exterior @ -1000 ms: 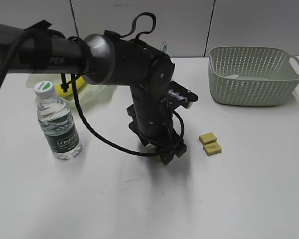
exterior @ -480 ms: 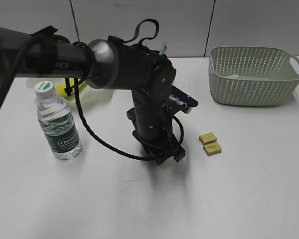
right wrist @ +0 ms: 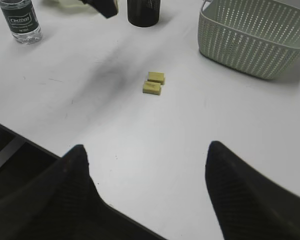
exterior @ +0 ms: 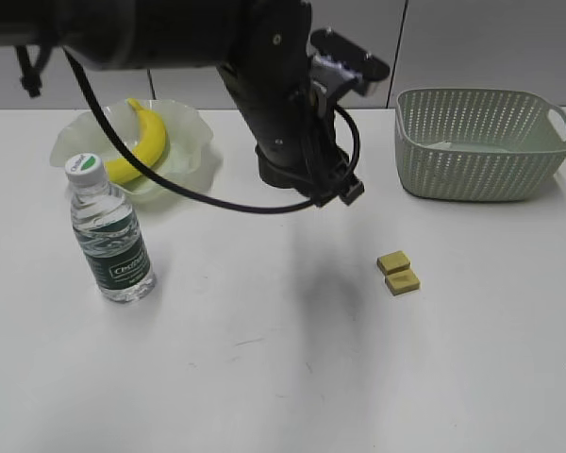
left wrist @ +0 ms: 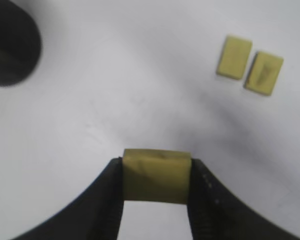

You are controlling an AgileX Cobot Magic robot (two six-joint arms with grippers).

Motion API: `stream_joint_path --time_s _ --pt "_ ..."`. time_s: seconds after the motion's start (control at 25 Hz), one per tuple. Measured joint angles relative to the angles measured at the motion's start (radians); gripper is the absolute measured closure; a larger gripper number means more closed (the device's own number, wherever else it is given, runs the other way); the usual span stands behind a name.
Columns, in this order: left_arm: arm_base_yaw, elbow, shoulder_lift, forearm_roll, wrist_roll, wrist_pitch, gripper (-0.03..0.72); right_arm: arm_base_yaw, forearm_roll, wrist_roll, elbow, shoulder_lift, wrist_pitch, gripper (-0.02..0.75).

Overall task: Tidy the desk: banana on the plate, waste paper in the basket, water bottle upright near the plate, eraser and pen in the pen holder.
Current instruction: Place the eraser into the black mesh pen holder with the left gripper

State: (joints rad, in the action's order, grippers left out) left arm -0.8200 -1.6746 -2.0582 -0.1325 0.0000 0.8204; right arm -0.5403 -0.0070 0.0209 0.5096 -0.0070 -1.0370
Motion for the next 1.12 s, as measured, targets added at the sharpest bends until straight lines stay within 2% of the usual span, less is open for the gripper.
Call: stream_joint_path --time_s 0.2,0.48,0.6,0.8,1.12 --pt "0.042 0.0 0.055 -0.102 -0.016 -0.175 0.401 0.0 0.0 0.0 0.0 0.0 0.0 0.166" --pt "0.144 0.0 0.056 -0.107 -0.047 -0.435 0.401 0.0 0.0 0.0 0.0 0.0 0.0 0.166" --pt "0.194 0.0 0.044 -0.089 -0.054 -0.578 0.401 0.0 0.0 0.0 0.0 0.0 0.0 0.166" --pt "0.245 0.0 -0.007 0.025 -0.054 -0.759 0.401 0.0 0.0 0.0 0.0 0.0 0.0 0.166" --pt "0.248 0.001 -0.118 0.06 -0.054 -0.794 0.401 0.0 0.0 0.0 0.0 0.0 0.0 0.166"
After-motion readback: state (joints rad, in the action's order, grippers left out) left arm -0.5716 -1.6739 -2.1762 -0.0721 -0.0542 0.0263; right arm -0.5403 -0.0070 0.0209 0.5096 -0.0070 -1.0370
